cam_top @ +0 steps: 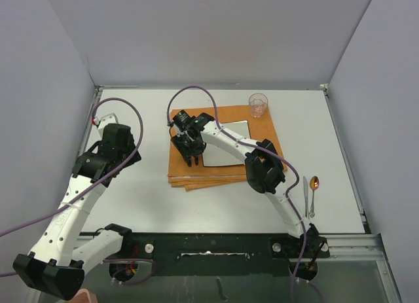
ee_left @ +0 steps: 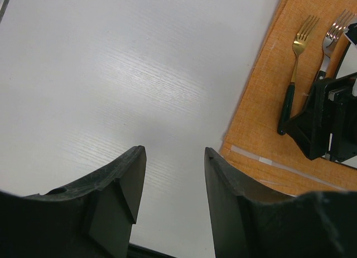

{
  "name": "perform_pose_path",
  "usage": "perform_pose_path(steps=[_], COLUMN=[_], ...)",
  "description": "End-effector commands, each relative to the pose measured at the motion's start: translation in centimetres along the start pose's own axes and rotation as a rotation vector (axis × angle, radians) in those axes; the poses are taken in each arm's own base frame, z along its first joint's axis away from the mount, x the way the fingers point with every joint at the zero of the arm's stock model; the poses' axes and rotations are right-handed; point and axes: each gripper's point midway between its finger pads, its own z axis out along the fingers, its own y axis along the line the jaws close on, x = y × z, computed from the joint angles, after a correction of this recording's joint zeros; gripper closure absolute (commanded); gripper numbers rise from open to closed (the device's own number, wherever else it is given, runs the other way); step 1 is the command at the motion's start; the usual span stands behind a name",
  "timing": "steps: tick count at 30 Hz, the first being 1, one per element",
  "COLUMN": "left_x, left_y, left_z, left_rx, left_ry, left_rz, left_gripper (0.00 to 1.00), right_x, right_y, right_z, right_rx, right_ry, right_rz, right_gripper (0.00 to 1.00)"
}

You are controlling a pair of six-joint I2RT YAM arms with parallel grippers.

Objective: Set the dinner table for one person
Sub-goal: Pick up the fork from the napkin.

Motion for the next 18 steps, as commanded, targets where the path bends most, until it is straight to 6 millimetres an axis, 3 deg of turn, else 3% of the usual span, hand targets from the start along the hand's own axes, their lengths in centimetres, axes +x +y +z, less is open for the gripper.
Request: perform_pose_path(steps=[1, 16, 18], left_x=[-1.1, -1.2, -1.3], left_y=[-0.8, -1.0, -1.0], left_z=[0.2, 0.1, 0.0], left_rx=[0.03, 0.034, 0.036], left_ry=[-0.04, -0.041, -0.042], left_rz=[-0.024, -0.029, -0.031], left_gripper=[0.55, 0.55, 0.55], right_x=[-1.4, 0.0, 0.2], right_y=[0.8, 1.0, 1.2], right_z=[0.0, 2.2, 2.5], right_rx=[-0.024, -0.032, -0.037], right_ry=[-0.036, 0.011, 0.018], right_rz=[-0.005, 0.014, 0.013], right_gripper=[0.58, 0.59, 0.64])
